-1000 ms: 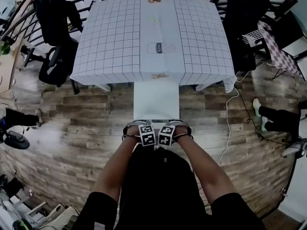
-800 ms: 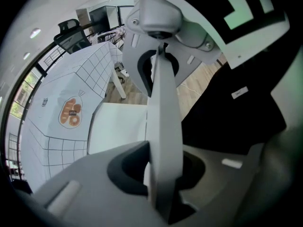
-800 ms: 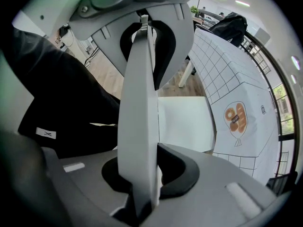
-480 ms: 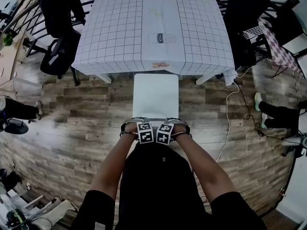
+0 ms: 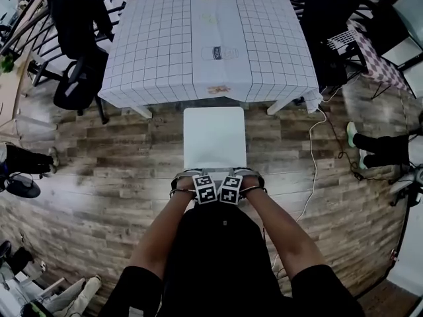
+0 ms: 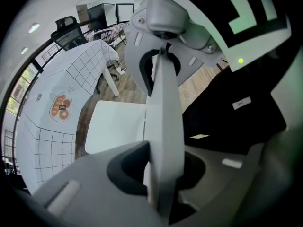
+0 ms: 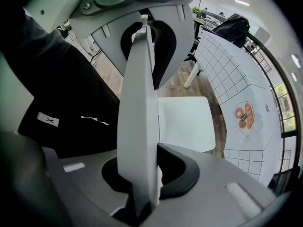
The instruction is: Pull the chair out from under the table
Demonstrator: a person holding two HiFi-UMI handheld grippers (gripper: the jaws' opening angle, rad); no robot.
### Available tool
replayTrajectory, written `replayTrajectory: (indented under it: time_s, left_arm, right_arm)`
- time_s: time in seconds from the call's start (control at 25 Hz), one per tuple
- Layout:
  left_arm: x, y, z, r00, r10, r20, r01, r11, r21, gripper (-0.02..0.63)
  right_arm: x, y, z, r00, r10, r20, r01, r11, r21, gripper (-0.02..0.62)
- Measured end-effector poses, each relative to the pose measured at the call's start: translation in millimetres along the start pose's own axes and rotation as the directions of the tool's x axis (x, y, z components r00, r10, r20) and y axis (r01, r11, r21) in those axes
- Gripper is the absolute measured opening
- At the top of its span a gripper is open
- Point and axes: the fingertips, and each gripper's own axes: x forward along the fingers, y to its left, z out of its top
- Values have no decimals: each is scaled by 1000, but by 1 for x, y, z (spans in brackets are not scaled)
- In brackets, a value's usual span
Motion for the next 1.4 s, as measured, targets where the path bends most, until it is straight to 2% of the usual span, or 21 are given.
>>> replayTrajectory:
  time_s: [0.24, 0.44, 0.72, 1.4]
  left_arm:
    - [2, -16, 0, 1000, -2, 10, 2, 1000, -4, 84]
    - [-11, -56, -4, 1000, 13, 2, -13, 1000, -4, 84]
    - [6, -61, -3, 1000, -28, 0, 28, 999, 22, 87]
    - [6, -110, -6, 999, -30, -13, 31, 999, 42, 86]
  right_arm:
    - [1, 15, 0, 1000, -1, -2, 1, 1000, -5, 74]
    - [-13, 53, 4, 1000, -11, 0, 11, 1000, -13, 74]
    - [1, 60, -1, 1000, 2, -9, -2, 1000, -11, 74]
    - [-2, 110, -2, 1000, 24, 0, -24, 1000, -4, 75]
